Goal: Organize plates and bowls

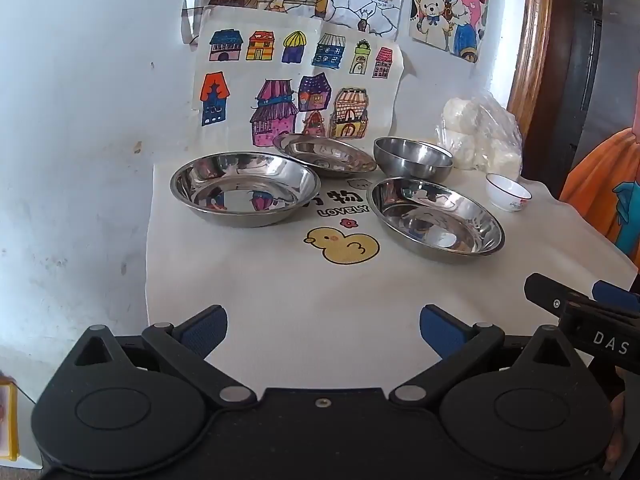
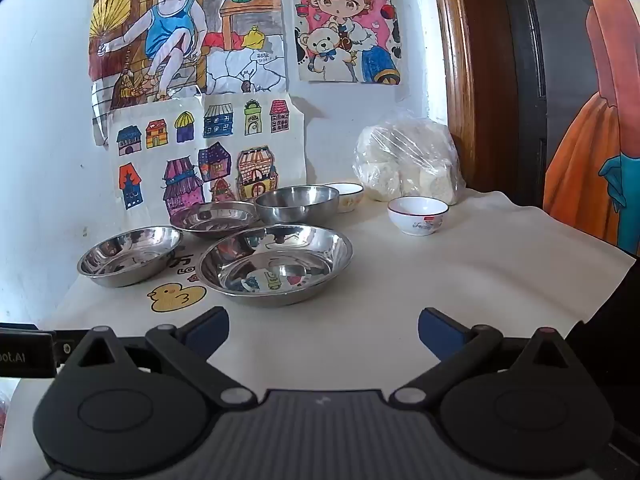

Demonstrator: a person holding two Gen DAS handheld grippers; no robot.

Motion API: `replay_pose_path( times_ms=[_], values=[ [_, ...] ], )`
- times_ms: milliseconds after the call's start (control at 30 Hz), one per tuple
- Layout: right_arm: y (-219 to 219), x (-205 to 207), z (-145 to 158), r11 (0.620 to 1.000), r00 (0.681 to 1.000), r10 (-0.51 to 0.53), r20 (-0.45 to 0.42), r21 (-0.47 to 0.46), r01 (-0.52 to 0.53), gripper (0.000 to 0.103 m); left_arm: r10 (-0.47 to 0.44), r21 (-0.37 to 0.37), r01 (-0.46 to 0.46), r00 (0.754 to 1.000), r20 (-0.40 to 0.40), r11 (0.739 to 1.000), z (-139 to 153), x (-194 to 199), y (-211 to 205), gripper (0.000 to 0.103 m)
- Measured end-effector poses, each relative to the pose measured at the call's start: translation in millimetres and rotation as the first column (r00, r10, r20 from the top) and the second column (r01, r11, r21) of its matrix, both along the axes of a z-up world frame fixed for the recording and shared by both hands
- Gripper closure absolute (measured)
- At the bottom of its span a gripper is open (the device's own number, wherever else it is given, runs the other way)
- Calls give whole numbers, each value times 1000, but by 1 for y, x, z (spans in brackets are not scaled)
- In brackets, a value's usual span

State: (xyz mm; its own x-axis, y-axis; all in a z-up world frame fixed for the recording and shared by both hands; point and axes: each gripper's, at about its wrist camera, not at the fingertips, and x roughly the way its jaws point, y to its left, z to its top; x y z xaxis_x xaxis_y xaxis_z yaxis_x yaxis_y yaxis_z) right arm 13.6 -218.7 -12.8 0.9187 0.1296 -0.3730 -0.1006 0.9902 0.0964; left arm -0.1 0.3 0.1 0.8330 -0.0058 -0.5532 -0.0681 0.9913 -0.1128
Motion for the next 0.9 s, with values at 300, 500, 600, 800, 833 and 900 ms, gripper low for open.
replay_pose_path(
  times_ms=[300,500,600,800,833,900],
  values=[
    [-2,-1,1,1000,1000,-4,1,5,4,0,-12,-1,12,1000,-5,1000,1,-1,1,1],
    [-3,0,1,1000,1000,-3,2,9,3,0,2,9,-2,1000,-8,1000,0,2,0,1],
    [-2,0,1,1000,1000,-4,2,8,4,0,0,8,0,1000,-10,1000,-1,1,1,1],
    [-3,0,0,1000,1000,-6,-2,16,6,0,0,12,0,1000,-19,1000,-3,5,-2,1],
    [-3,0,0,1000,1000,-8,-3,17,8,0,0,12,0,1000,-19,1000,-3,5,-2,1],
    [-3,0,0,1000,1000,-9,-3,18,9,0,0,12,0,1000,-19,1000,-3,5,-2,1]
  ],
)
